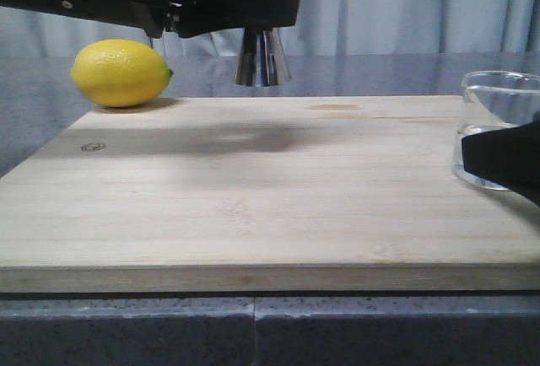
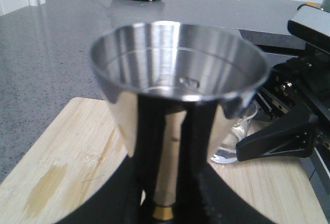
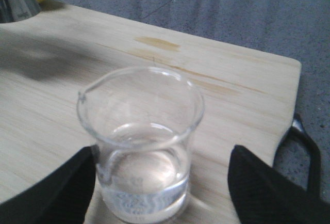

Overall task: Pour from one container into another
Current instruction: 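Reach the right gripper toward the glass beaker, then close the right gripper around the glass beaker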

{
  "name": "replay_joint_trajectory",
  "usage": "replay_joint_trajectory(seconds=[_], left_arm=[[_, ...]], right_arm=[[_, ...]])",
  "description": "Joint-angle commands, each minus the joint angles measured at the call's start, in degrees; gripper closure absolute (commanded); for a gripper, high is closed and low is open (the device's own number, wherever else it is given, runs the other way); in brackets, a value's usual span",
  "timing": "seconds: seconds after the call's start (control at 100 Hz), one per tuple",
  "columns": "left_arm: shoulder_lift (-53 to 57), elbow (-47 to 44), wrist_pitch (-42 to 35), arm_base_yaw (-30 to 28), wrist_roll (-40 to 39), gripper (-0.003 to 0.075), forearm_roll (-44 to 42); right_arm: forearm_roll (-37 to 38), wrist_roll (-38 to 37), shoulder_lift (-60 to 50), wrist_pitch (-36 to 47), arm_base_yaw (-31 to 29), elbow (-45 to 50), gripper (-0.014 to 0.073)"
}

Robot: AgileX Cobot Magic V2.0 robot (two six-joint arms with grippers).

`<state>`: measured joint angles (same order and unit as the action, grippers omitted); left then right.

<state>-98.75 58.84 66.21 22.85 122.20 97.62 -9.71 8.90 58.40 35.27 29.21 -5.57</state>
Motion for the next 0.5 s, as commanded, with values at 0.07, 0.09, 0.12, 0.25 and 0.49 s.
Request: replay_joint_trajectory(seconds=[0.07,0.09,0.12,0.25,0.49], left_arm=[[3.05,1.73,3.92,0.45,-0.59,0.0739,3.84],[3.05,1.73,3.92,0.45,-0.59,0.0739,3.84],[3.05,1.73,3.92,0.45,-0.59,0.0739,3.84],[3.05,1.73,4.14,0.45,-0.59,0.0739,3.84],[3.05,1.73,4.34,0.45,-0.59,0.0739,3.84]], right_arm=[[1.59,-1.47,-0.15,8.89,-0.02,0.37,0.0137],[1.57,-1.47,-0.15,8.88,-0.02,0.47,0.0137],[1.57,-1.47,-0.15,8.79,-0.02,0.47,0.0137],[1.81,-1.47,-0.15,8.79,-0.02,0.49,0.0137],[3.08,-1.47,1.24,9.70,-0.02,0.49,0.0137]])
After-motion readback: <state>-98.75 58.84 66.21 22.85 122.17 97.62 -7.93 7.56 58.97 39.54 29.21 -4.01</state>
